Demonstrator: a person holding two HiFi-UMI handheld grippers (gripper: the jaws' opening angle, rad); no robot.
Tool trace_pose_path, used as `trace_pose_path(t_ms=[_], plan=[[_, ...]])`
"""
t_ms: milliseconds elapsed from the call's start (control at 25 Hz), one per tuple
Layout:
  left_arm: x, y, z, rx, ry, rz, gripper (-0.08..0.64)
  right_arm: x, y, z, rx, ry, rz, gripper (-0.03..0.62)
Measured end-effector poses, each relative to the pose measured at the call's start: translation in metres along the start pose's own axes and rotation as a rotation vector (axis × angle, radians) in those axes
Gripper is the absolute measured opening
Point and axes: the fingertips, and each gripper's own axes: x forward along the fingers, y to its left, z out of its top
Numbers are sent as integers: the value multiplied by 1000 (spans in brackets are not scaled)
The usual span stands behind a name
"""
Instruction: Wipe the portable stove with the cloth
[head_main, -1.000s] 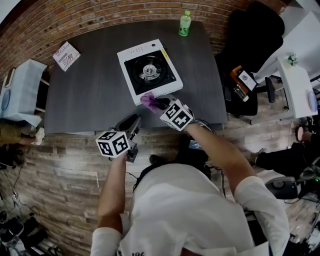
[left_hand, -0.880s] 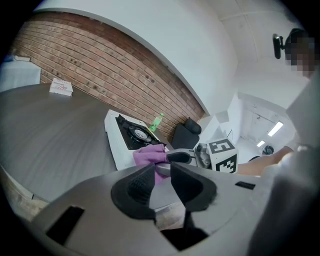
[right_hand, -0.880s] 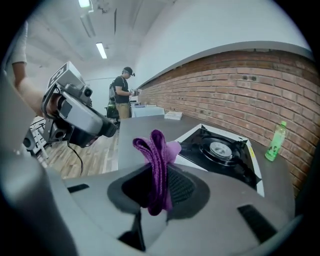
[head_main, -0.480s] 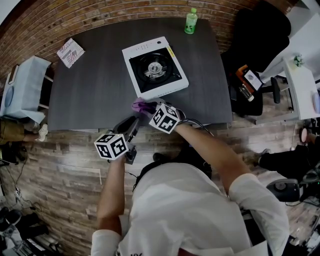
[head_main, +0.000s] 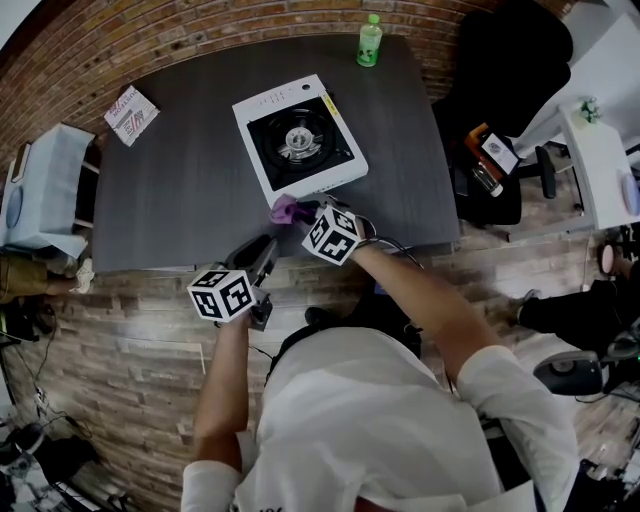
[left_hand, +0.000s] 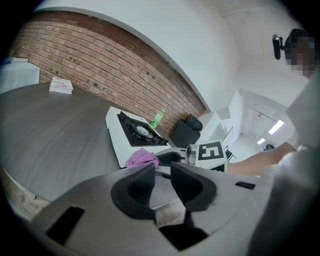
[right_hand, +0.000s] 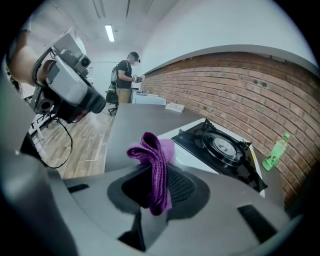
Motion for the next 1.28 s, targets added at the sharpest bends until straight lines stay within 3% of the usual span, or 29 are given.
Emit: trace_pose_path(t_ms=[440, 1280], plan=[[28, -23, 6, 2, 5, -6, 104, -20, -30, -20, -8, 15, -25, 86], [100, -74, -3, -85, -1, 24, 104, -64, -92, -78, -18, 53, -2, 87]])
